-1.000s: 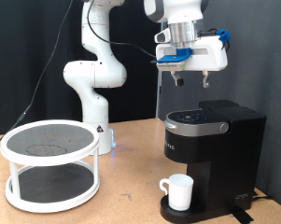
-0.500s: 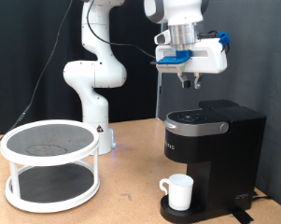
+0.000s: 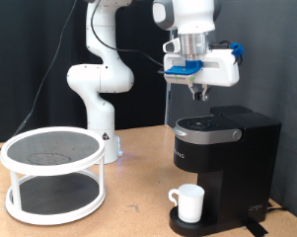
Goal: Make a cup of coffee with the keurig machine
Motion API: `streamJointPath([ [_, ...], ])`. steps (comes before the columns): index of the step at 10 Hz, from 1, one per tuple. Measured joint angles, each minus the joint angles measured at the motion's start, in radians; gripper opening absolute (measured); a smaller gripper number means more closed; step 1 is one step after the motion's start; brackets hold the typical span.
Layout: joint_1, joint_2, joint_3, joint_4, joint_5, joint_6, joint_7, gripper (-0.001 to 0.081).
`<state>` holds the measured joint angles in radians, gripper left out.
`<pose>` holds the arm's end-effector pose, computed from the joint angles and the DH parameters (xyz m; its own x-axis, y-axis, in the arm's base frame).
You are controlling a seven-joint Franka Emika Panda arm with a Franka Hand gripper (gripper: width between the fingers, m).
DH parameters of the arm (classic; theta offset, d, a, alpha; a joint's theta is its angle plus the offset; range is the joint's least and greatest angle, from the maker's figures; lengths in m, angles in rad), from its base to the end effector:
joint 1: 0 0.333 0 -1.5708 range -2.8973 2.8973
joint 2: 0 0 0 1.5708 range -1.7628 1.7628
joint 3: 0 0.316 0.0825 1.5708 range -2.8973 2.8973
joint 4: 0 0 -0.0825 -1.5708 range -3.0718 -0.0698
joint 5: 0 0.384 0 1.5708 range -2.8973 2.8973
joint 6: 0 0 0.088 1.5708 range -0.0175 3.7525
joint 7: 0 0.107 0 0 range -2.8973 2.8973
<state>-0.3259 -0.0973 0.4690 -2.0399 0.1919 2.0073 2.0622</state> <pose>0.5280 0.0934 0.4866 -0.4098 -0.9011 -0.1417 -0.9112 0.4115 0.0185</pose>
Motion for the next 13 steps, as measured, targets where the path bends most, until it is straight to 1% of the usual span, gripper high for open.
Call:
streamJointPath([
  [3,0.002,0.026,0.014,-0.023,-0.034,0.0,0.0,0.0],
  [6,0.003,0.06,0.023,-0.041,-0.038,-0.002,0.004,0.0],
  [8,0.003,0.083,0.026,-0.045,-0.039,-0.001,0.007,0.0],
  [13,0.003,0.092,0.027,-0.034,-0.04,-0.01,0.02,0.0],
])
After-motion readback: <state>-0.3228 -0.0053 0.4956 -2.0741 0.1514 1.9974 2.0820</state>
